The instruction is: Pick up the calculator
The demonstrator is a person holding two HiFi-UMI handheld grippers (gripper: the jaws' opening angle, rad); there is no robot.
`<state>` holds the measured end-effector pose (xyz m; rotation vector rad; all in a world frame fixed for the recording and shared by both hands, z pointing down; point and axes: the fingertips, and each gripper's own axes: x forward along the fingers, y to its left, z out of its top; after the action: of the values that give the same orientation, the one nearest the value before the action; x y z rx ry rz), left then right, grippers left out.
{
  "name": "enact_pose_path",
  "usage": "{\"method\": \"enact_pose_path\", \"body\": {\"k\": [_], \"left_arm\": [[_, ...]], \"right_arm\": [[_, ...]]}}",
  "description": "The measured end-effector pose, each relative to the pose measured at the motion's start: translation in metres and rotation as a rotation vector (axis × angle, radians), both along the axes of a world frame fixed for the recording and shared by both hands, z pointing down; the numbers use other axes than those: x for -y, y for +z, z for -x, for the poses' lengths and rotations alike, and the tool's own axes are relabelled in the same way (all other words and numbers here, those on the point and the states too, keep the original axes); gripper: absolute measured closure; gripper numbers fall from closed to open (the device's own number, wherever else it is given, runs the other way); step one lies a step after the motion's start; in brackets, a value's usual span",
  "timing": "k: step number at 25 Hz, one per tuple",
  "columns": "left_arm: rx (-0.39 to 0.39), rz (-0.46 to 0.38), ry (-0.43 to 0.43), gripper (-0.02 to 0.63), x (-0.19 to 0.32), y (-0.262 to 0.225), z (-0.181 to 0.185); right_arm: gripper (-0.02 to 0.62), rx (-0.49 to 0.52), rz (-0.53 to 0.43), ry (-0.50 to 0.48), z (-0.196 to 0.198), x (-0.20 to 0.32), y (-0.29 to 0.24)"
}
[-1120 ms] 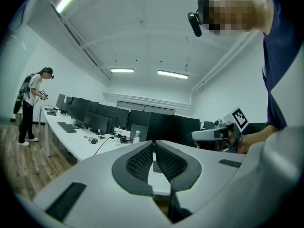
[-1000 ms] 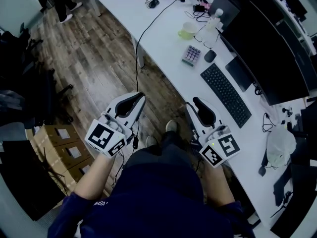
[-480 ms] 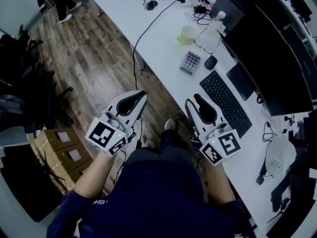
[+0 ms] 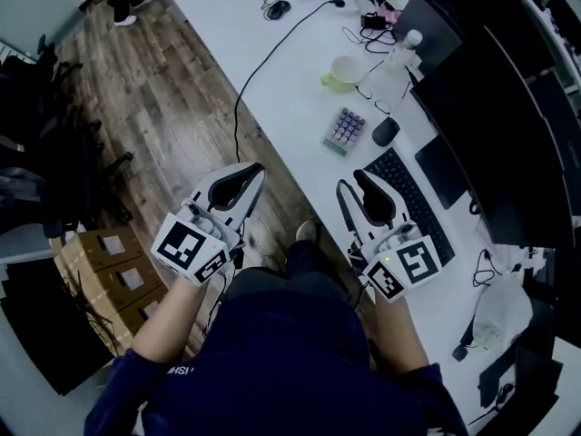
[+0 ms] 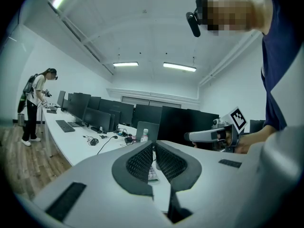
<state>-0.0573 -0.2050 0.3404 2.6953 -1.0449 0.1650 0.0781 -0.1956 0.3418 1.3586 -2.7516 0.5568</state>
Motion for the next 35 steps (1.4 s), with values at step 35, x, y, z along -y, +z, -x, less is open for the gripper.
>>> {"method": "enact_pose_path", "body": {"k": [35], "left_arm": [[0.06, 0.124, -0.039, 0.563, 0.075, 0.105, -0.062]], "right_arm": [[0.463, -0.285, 0.077, -0.166, -0.033, 0.082, 0.144]]}}
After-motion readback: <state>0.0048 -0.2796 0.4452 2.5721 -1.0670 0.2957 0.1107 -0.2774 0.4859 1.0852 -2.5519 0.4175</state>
